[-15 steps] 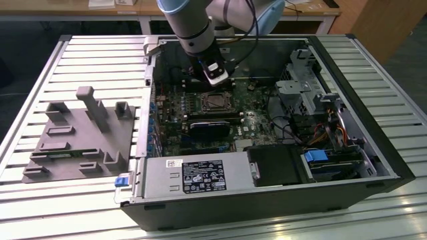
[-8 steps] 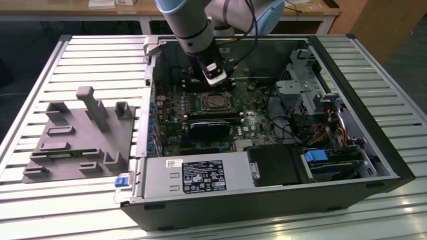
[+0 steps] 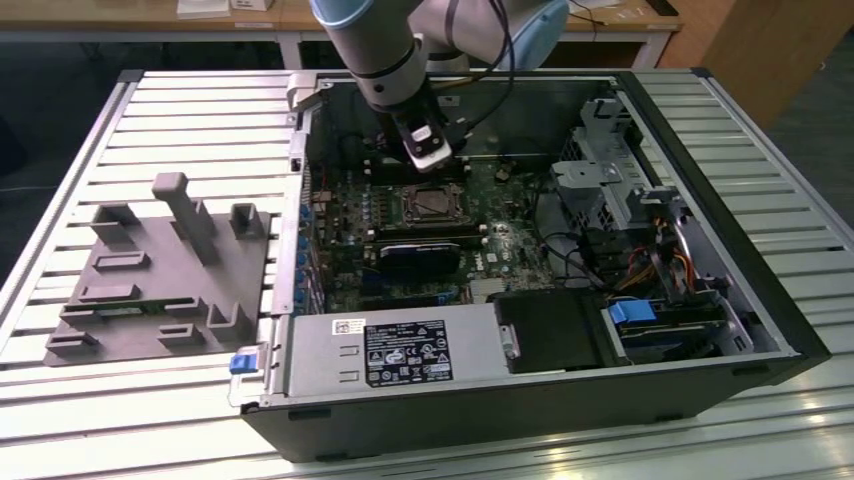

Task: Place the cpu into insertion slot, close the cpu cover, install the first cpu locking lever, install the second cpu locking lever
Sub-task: 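Install the first cpu locking lever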

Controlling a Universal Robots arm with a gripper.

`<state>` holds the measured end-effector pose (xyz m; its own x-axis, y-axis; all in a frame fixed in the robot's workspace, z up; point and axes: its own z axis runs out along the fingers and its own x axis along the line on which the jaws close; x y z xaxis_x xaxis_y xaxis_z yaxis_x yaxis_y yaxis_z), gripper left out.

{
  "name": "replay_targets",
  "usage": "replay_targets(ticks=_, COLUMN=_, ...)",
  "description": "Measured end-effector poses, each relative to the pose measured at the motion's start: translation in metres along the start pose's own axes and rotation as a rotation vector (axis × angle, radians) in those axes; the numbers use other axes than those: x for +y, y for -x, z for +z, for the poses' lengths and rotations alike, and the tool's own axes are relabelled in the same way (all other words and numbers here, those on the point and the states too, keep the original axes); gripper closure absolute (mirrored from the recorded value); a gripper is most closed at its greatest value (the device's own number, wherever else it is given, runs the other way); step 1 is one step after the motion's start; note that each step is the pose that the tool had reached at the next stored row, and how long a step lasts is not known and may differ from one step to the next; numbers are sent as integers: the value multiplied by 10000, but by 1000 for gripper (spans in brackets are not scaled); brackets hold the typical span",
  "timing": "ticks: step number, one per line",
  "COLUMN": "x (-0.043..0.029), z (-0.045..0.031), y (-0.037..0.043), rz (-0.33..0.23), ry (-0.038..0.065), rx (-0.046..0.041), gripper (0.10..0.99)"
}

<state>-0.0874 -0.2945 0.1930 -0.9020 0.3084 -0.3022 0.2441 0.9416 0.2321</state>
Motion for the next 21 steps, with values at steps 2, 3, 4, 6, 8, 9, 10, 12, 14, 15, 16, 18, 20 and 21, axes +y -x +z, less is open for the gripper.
replay_targets(ticks=2, x=-1, z=4, y=-1, rz=22, ry=-31, rx=-19, gripper=984)
replay_targets(ticks=3, x=-2, z=5, y=-2, rz=34, ry=-43, rx=-26, gripper=984)
replay_targets(ticks=4, x=-2, z=6, y=-2, rz=46, ry=-49, rx=-31, gripper=984)
replay_targets(ticks=6, x=-2, z=9, y=-3, rz=69, ry=-57, rx=-38, gripper=984)
replay_targets(ticks=8, x=-3, z=11, y=-4, rz=90, ry=-63, rx=-45, gripper=984)
replay_targets(ticks=9, x=-3, z=12, y=-4, rz=100, ry=-67, rx=-48, gripper=984)
replay_targets(ticks=10, x=-4, z=13, y=-5, rz=110, ry=-69, rx=-51, gripper=984)
replay_targets(ticks=12, x=-5, z=18, y=-6, rz=129, ry=-74, rx=-59, gripper=984)
replay_targets(ticks=14, x=-6, z=24, y=-8, rz=148, ry=-79, rx=-69, gripper=984)
replay_targets(ticks=15, x=-7, z=27, y=-9, rz=160, ry=-82, rx=-74, gripper=984)
replay_targets(ticks=16, x=-8, z=30, y=-10, rz=170, ry=-86, rx=-77, gripper=984)
replay_targets(ticks=18, x=-9, z=35, y=-12, rz=190, ry=-91, rx=-86, gripper=984)
replay_targets(ticks=20, x=-10, z=39, y=-13, rz=211, ry=-98, rx=-94, gripper=984)
replay_targets(ticks=21, x=-11, z=42, y=-14, rz=223, ry=-101, rx=-99, gripper=984)
